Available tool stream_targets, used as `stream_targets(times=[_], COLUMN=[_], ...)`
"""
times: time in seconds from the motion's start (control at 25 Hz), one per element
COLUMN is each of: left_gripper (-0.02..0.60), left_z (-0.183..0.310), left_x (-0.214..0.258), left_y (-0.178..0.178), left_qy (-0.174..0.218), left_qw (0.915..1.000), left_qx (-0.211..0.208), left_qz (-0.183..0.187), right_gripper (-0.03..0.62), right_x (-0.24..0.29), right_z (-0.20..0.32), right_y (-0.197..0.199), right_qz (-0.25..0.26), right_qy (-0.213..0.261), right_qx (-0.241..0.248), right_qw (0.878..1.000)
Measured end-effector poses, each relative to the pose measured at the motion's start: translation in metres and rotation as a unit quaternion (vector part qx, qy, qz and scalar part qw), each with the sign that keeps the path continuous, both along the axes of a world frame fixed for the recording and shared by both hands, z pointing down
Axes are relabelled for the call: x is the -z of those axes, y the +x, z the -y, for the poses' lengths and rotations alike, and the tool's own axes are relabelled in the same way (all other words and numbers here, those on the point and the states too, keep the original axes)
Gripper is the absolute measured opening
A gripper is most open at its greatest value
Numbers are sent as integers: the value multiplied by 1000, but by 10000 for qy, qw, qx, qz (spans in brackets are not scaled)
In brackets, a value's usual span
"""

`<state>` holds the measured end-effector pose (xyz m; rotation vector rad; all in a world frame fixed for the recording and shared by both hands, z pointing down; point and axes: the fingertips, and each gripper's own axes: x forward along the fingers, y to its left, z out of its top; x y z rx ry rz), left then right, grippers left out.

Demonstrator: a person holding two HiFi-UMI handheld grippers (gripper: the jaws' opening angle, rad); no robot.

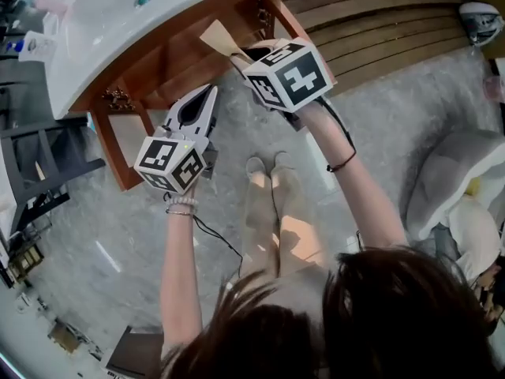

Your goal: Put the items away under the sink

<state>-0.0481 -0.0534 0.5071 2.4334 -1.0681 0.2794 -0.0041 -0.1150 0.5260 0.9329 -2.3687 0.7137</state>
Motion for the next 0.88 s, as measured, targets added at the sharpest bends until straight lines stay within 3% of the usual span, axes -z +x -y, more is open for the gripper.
stream_targets(times=[0.44,0.88], left_gripper=[0,0], left_z=[21,44], left_x=[-68,-125], left_y=[-9,-11], left_qy=[-79,24], left_qw=[9998,9995], left_qx=[-61,-122], left_qz=[163,281], right_gripper=[52,52], right_x=[-79,-140], right_z=[26,70], right_y=[-7,-13], right_qz=[-237,-253], right_qy=[-127,-90], right_qx=[57,-389], right_qw=[9996,9989])
